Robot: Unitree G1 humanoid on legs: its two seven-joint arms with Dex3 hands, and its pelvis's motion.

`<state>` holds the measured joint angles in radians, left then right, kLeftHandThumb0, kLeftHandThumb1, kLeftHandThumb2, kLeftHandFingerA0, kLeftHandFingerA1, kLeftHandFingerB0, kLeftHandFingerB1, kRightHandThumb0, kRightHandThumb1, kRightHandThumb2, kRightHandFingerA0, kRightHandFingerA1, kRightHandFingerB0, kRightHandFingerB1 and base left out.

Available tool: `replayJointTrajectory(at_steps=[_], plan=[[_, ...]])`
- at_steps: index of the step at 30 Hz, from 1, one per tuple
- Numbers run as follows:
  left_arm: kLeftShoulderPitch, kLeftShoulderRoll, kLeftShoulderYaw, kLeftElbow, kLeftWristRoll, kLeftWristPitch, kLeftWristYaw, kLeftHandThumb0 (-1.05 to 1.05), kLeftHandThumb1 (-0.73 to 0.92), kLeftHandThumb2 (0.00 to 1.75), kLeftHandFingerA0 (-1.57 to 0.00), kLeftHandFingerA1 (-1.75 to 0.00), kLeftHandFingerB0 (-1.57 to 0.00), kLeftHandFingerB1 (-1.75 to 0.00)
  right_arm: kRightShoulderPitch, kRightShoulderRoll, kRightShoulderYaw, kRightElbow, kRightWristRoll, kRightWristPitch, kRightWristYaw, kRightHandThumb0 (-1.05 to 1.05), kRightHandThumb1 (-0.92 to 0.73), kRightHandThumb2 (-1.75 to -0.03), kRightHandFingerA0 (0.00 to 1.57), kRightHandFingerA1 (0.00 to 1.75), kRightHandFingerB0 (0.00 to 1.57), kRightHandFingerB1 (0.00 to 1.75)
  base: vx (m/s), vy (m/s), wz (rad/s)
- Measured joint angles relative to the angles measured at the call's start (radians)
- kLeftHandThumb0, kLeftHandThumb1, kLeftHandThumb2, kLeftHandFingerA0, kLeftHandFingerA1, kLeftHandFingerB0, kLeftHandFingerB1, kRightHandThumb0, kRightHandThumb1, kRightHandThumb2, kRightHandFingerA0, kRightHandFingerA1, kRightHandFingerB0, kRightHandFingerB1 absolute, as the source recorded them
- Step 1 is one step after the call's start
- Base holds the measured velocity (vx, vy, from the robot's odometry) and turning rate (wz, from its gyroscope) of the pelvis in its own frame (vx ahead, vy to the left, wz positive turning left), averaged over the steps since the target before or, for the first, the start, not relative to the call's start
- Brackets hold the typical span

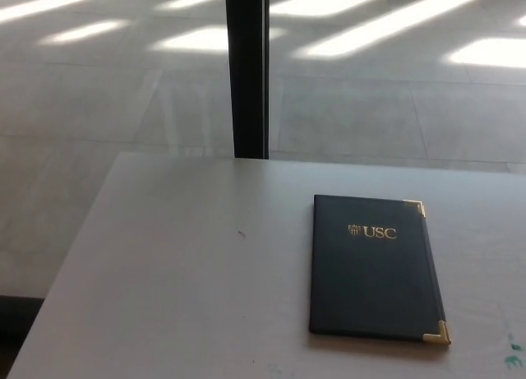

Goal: The robot uses its left hand to push the cover of the diary kept in the middle of the desk to close it

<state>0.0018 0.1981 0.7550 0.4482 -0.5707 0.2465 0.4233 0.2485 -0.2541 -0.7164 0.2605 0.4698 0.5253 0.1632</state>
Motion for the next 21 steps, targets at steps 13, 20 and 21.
replayJointTrajectory(at_steps=[13, 20, 21], plan=[[-0.033, 0.0, -0.011, -0.021, 0.002, 0.0, -0.027, -0.95, 0.92, 0.76, -0.47, -0.46, -0.38, -0.46, -0.006, -0.002, 0.002, 0.001, 0.006, 0.005, -0.009, -0.73, -0.92, -0.74, 0.52, 0.75, 0.56, 0.53, 0.0, 0.0, 0.0], [-0.02, -0.001, -0.02, -0.03, -0.001, 0.016, -0.05, -0.96, 0.91, 0.77, -0.53, -0.47, -0.39, -0.43, -0.01, -0.008, 0.003, 0.017, 0.007, 0.003, -0.007, -0.72, -0.92, -0.74, 0.52, 0.74, 0.57, 0.54, 0.0, 0.0, 0.0], [-0.02, -0.001, -0.02, -0.03, -0.001, 0.017, -0.05, -0.96, 0.91, 0.77, -0.53, -0.47, -0.39, -0.43, -0.01, -0.008, 0.003, 0.017, 0.007, 0.003, -0.006, -0.72, -0.92, -0.74, 0.52, 0.74, 0.57, 0.54, 0.0, 0.0, 0.0]])
